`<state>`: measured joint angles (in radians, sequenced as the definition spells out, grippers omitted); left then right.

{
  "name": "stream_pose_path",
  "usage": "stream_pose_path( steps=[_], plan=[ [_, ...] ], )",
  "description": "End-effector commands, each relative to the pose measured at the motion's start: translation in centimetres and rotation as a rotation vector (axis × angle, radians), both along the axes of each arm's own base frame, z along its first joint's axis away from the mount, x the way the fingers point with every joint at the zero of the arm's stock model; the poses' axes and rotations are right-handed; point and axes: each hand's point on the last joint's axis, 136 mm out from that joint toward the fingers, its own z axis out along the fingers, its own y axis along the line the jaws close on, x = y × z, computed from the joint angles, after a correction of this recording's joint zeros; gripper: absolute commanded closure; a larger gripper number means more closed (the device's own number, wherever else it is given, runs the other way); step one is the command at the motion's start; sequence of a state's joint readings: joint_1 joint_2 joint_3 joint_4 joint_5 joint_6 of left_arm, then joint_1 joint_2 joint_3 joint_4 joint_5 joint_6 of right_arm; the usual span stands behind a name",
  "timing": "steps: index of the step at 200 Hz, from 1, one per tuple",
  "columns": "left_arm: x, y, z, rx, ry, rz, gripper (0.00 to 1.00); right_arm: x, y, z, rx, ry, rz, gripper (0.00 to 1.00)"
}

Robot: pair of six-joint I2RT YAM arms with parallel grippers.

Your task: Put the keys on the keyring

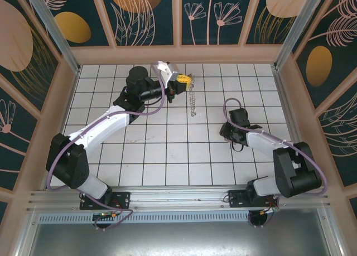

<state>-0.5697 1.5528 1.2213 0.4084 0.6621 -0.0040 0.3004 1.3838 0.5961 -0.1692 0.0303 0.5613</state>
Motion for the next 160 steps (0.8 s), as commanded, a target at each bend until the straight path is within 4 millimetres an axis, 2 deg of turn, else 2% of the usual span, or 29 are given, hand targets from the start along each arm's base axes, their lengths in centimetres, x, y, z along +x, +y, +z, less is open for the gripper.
stream_pose_path(
  steps=[1, 43, 74, 91, 111, 133, 160],
  plan=[
    [-0.9, 0.4, 2.8, -0.050, -0.079, 0.007, 1.00, -1.4, -0.9, -1.3, -0.047, 0.054, -0.046, 0.58],
    [-0.7, 0.4, 2.6, -0.049, -0.075, 0.009, 1.00, -1.7, -0.3, -2.2, -0.026, 0.083, -0.041, 0.58],
    [-0.7, 0.3, 2.6, -0.049, -0.074, 0.008, 1.00, -0.9, 1.8, -2.5, 0.047, 0.078, 0.005, 0.59],
    [-0.7, 0.4, 2.6, -0.050, -0.072, 0.009, 1.00, 0.1, 4.0, -1.5, 0.109, 0.027, 0.065, 0.60],
    [-0.7, 0.4, 2.4, -0.047, -0.068, 0.013, 1.00, 1.3, 6.4, 1.2, 0.184, -0.091, 0.142, 0.60],
    [-0.7, 0.4, 2.4, -0.048, -0.067, 0.012, 1.00, 1.8, 6.0, 3.4, 0.180, -0.158, 0.126, 0.60],
    [-0.8, 0.5, 2.3, -0.052, -0.067, 0.013, 1.00, 1.2, 4.7, 3.1, 0.114, -0.120, 0.092, 0.61]
  ],
)
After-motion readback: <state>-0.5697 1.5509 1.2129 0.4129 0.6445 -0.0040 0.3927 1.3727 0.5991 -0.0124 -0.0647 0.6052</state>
